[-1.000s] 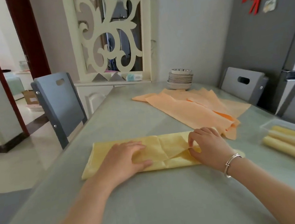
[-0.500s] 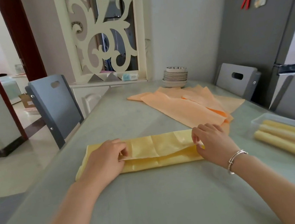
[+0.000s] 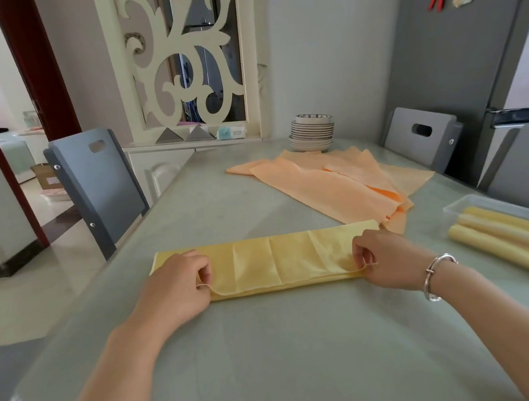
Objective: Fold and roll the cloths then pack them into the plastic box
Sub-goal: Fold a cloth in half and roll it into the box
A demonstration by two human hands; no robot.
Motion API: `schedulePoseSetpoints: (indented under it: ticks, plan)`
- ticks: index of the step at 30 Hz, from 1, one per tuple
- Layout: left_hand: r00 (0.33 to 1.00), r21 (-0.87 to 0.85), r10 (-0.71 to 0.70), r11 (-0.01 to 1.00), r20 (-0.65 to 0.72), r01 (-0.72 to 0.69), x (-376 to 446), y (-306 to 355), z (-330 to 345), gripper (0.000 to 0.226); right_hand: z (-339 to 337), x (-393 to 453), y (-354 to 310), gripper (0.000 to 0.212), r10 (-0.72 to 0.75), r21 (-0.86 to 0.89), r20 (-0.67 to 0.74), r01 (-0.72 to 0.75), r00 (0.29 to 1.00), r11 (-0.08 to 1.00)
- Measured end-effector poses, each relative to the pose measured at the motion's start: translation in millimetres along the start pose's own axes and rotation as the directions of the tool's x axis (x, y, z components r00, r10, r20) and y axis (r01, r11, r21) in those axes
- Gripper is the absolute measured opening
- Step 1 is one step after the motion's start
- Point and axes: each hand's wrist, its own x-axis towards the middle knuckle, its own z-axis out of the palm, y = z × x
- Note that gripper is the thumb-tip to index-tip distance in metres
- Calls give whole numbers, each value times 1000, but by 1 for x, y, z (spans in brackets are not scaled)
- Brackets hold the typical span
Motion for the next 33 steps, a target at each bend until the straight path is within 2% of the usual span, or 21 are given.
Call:
schedulePoseSetpoints:
  ticks: [4,6,9,12,14,17,19,21,24,30,32,33]
  plan:
    - [998,-159,60,986,27,-55,-3,13,0,3,1,1,3,22,13,42,24,-15,1000,999]
    - [990,-261,140,956,20,-130,-2,24,3,22,1,1,4,22,17,47,32,-18,999,999]
    - [960,-238,279,933,0,-271,-1,41,14,41,2,0,5,18,16,65,65,-20,998,998]
    - [935,-200,352,919,35,-339,-1,51,23,46,-1,-1,6,16,17,103,114,-29,993,994]
    - [930,-191,365,917,49,-350,-1,53,25,48,-1,0,11,13,49,155,98,-64,994,986]
    - [927,-180,369,918,58,-354,-2,53,24,50,0,3,23,6,205,178,-62,-191,977,965]
    - [924,-166,376,917,63,-362,-3,53,23,51,3,6,37,17,351,141,-144,-332,925,933]
    - [919,-149,388,915,71,-375,-4,53,23,52,5,8,48,29,468,90,-115,-460,876,883]
    - [909,-106,407,911,88,-398,-4,54,23,51,6,10,55,45,551,38,0,-551,834,834]
    - [904,-68,419,908,84,-414,-3,55,24,51,1,6,45,40,526,-14,60,-526,848,850]
    - [905,-65,418,908,83,-413,-3,54,25,53,3,9,38,31,460,85,84,-467,884,880]
    - [905,-63,418,908,84,-414,-3,54,25,54,2,11,32,26,423,211,81,-430,903,878]
